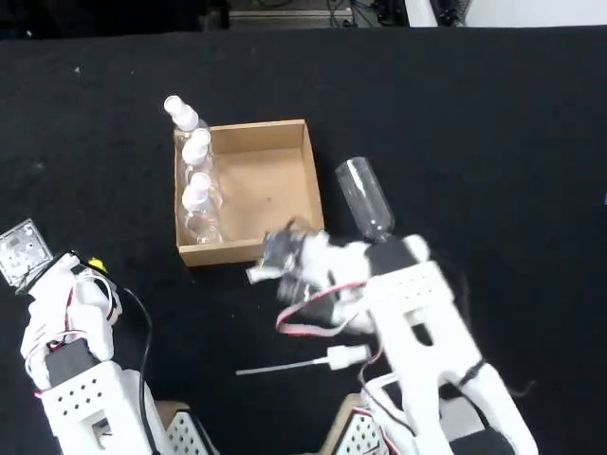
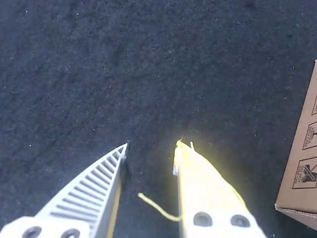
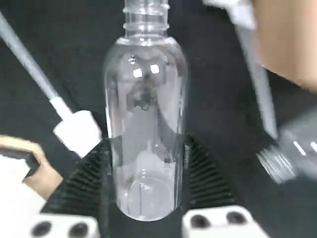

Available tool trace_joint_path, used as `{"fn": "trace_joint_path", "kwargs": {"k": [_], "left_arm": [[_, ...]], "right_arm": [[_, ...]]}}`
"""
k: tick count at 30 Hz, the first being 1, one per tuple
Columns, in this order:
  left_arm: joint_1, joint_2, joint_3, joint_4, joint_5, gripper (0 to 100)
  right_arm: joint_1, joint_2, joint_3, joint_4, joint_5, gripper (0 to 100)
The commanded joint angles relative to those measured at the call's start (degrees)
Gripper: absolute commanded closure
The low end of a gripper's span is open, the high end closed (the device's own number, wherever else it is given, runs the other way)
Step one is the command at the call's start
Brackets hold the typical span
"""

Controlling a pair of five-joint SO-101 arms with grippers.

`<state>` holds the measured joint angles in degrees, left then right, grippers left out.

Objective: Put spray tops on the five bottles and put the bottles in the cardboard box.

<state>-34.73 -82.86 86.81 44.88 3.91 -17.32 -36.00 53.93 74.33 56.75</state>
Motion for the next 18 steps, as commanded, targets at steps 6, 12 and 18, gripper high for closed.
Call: {"fn": "trace_joint_path", "kwargs": {"k": [6,12,18], "left_arm": [[0.31,-0.88,-0.66,-0.79,0.09,87],[0.31,-0.88,-0.66,-0.79,0.09,87],[0.31,-0.88,-0.66,-0.97,0.09,87]], "right_arm": [[22.95,-1.71,-14.46,6.51,1.23,96.9],[48.70,3.30,-14.46,-2.90,3.96,96.9],[60.22,18.95,-14.73,-18.29,-3.78,96.5]]}}
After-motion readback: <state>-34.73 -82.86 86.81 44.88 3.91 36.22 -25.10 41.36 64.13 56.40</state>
